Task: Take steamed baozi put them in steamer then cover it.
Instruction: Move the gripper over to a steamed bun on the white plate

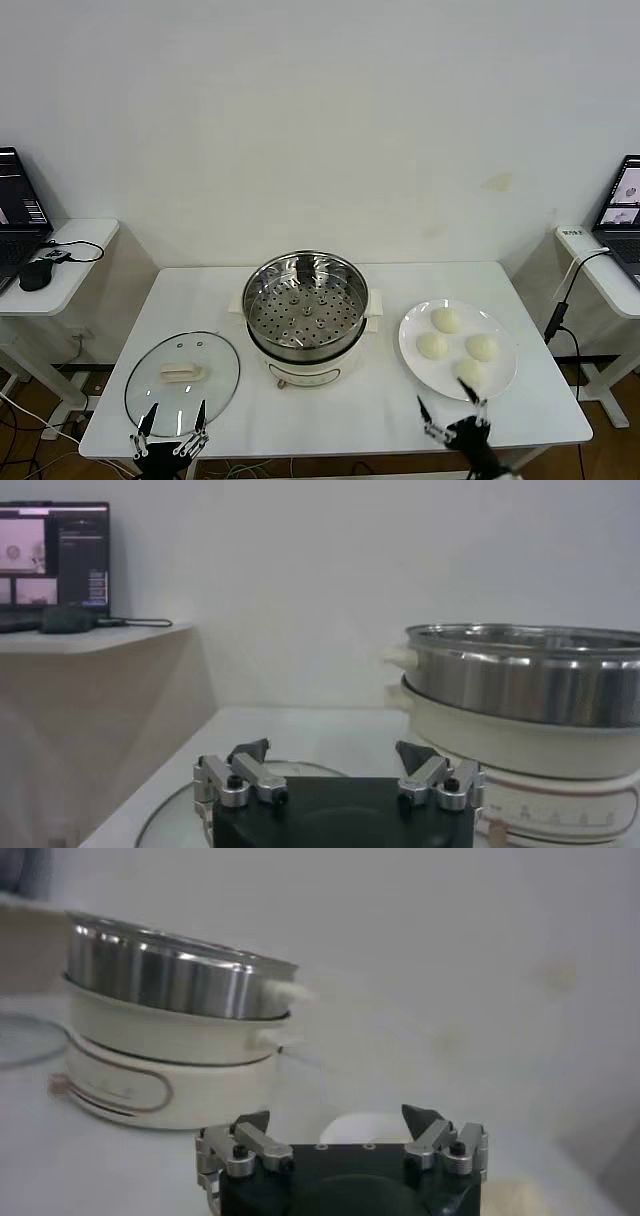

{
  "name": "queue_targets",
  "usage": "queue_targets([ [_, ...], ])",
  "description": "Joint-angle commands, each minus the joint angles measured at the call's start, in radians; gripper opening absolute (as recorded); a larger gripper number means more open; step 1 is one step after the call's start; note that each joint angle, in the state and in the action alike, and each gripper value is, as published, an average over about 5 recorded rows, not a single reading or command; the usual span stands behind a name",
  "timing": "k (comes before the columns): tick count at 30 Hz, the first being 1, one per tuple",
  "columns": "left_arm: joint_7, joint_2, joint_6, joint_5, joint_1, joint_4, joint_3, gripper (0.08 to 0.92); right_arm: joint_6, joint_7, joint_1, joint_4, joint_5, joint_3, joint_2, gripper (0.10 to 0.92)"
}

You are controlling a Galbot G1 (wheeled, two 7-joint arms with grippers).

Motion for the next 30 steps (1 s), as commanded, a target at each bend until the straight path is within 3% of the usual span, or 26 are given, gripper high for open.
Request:
queue_targets([
  [1,0.004,0.007,0.041,0.037,-0.019,-0.006,-0.009,0.823,-0.140,-0.171,0.264,-0.055,-0.278,0.060,-0.322,0.823],
  [8,-0.027,0.014,0.126,0.078,-0.039,-0.029,-0.015,0.823,-0.155,-0.404,0.558,-0.244,-0.287,-0.128,-0.548,0.823],
  [13,-0.061,0.017,0.236,0.122,-0.042,-0.057,-0.001,0.823,-0.130,-0.562,0.882,-0.413,-0.249,-0.429,-0.605,0.823],
  [22,-0.071,0.014,0.254,0.166,-0.047,-0.045,-0.006,0.823,-0.056,-0.813,1.282,-0.676,-0.212,-0.899,-0.544,0.823],
  [30,-0.073,0.019,0.253,0.172,-0.045,-0.033,-0.017,0.823,-0.024,-0.876,1.419,-0.821,-0.154,-1.105,-0.416,0.823],
])
